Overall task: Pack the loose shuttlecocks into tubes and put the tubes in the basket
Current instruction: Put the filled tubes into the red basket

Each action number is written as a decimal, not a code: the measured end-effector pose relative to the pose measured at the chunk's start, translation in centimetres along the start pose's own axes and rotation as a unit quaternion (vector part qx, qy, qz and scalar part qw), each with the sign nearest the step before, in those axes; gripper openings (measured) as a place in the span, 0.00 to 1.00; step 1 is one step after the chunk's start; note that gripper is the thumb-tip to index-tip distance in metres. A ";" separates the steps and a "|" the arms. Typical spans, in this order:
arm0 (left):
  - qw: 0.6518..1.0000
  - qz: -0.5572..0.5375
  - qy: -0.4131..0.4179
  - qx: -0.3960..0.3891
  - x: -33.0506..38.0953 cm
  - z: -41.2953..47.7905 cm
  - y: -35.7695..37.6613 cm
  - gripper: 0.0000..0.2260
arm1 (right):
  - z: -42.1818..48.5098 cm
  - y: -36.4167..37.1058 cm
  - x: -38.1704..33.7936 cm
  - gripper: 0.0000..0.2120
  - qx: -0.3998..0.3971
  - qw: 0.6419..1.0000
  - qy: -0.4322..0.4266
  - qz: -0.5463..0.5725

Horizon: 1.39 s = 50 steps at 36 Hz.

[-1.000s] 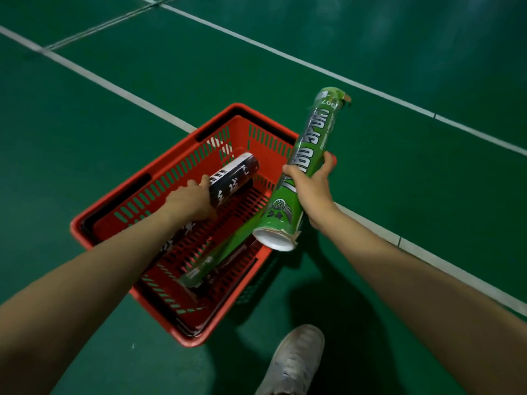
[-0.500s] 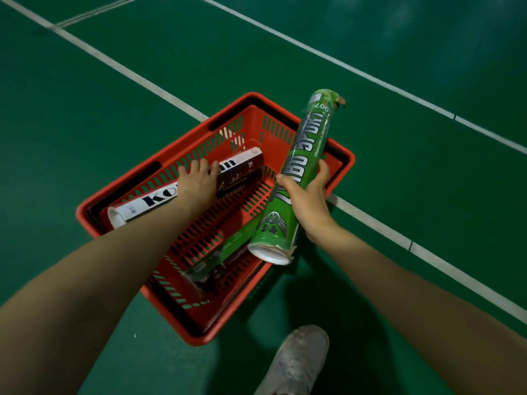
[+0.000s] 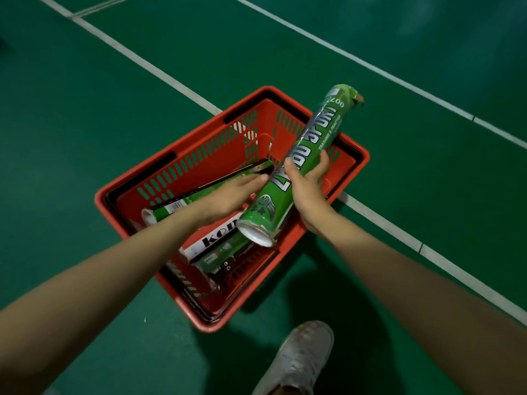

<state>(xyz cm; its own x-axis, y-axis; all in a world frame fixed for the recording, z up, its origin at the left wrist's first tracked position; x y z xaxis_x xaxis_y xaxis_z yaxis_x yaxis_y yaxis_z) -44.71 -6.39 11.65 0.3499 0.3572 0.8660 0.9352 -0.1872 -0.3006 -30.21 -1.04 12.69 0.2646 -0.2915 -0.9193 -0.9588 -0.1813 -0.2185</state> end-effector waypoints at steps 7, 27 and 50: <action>0.975 -0.219 -0.018 -0.030 -0.3 -1.6 -0.2 0.31 | -1.1 2.3 -0.9 0.38 -0.071 0.997 0.018 0.003; 0.894 0.442 -0.005 0.077 -3.4 -6.9 -2.8 0.34 | -0.9 2.3 1.1 0.32 -0.252 0.883 -0.046 -0.392; 0.909 0.388 -0.148 0.030 -4.2 -1.5 1.3 0.25 | -0.9 1.2 2.9 0.18 -0.134 0.728 -0.186 -0.646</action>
<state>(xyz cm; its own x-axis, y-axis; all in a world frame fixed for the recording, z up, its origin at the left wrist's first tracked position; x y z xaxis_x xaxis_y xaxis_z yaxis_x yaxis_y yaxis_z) -45.01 -9.46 8.22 0.8966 0.3713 0.2412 0.3987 -0.4403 -0.8045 -30.50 -2.93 10.00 0.8333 0.5514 -0.0395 0.1332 -0.2696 -0.9537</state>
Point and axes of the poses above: each hand's wrist, its own z-axis towards the middle knuckle, its own y-axis out of the palm, x = y × z, the point moved 3 cm from there along z, towards the middle knuckle
